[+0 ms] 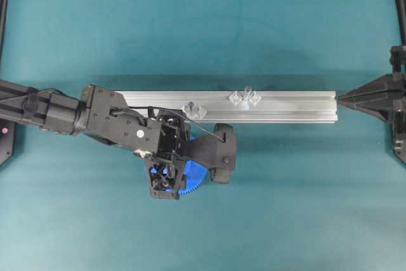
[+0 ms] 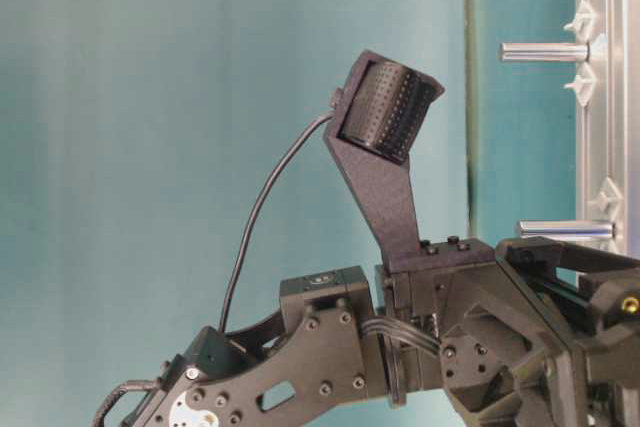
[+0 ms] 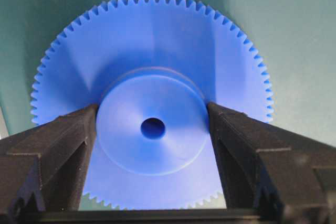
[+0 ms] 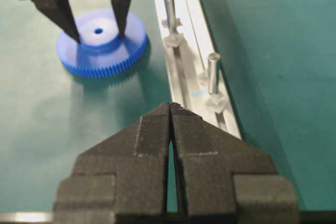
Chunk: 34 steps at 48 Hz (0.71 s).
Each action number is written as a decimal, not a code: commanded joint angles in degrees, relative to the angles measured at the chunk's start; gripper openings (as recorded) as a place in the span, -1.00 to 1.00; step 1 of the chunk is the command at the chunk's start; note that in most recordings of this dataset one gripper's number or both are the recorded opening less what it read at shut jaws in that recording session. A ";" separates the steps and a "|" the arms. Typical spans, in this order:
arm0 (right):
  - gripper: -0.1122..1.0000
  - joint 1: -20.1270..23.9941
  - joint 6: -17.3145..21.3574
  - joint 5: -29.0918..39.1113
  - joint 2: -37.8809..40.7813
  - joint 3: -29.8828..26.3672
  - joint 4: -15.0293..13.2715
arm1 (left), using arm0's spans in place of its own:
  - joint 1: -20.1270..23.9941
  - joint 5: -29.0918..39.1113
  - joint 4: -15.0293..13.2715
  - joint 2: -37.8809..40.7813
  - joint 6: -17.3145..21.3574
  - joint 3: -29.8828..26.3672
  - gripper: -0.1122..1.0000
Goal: Find the location of the shaft and insert the large gear.
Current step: 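Lift the blue gear with the left gripper toward the rail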
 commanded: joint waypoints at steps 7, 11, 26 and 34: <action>-0.80 -0.18 0.53 -0.26 0.44 -0.53 0.09 | 0.00 2.29 0.26 -3.25 0.26 -2.55 0.49; -0.80 -0.18 0.53 -0.35 0.44 -0.62 0.09 | 0.00 3.25 0.26 -3.78 0.79 -3.16 0.49; -0.80 -0.18 0.53 -0.26 0.44 -0.70 0.09 | 1.14 7.21 0.26 -7.03 4.66 -7.38 0.49; -0.80 -0.18 0.53 -0.26 0.44 -0.70 0.09 | 2.55 12.04 0.26 -7.82 5.27 -11.43 0.49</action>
